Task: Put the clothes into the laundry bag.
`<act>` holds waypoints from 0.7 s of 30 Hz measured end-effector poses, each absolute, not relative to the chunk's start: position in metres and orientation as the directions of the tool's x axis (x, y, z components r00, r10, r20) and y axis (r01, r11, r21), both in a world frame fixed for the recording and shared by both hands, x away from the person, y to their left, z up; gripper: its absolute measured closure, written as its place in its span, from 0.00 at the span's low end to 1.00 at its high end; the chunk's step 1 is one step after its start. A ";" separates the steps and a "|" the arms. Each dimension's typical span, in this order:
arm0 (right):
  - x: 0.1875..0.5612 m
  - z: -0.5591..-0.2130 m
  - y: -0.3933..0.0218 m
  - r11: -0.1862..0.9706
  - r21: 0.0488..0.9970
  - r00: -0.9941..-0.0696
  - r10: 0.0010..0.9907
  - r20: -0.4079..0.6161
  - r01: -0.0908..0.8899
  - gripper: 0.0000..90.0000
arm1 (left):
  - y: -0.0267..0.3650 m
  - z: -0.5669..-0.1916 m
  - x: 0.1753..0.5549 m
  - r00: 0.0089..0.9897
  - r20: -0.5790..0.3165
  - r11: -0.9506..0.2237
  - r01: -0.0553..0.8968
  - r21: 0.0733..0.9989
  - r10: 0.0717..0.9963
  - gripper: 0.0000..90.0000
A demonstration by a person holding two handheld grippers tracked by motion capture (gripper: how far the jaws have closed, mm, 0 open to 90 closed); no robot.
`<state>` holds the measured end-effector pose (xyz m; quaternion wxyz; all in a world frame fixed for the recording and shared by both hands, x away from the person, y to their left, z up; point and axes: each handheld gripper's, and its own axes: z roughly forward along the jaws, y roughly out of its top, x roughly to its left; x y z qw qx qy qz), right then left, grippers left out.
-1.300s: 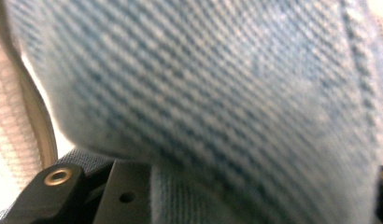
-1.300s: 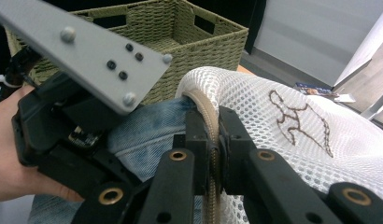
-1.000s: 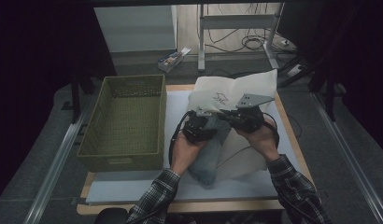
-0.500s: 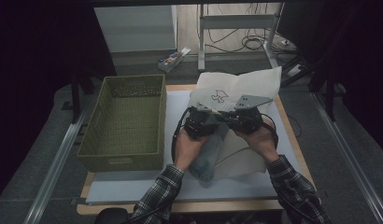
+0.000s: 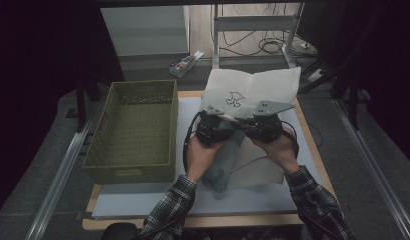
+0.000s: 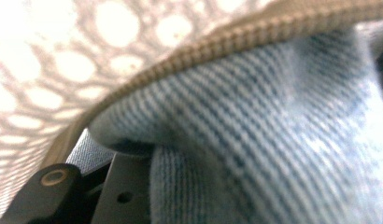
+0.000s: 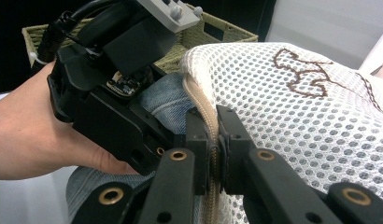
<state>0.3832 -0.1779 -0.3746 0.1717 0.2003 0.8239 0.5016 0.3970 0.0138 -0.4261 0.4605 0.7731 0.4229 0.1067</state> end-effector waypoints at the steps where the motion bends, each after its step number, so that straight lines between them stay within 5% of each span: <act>1: 0.383 -0.374 -0.178 0.416 0.895 -0.860 0.503 -0.082 0.158 0.93 | 0.014 -0.426 0.398 0.618 -0.225 -0.217 0.557 0.802 0.753 0.70; 21: 0.386 -0.387 -0.168 0.484 0.858 -0.863 0.494 -0.105 0.173 0.92 | 0.015 -0.449 0.424 0.560 -0.163 -0.251 0.587 0.769 0.812 0.64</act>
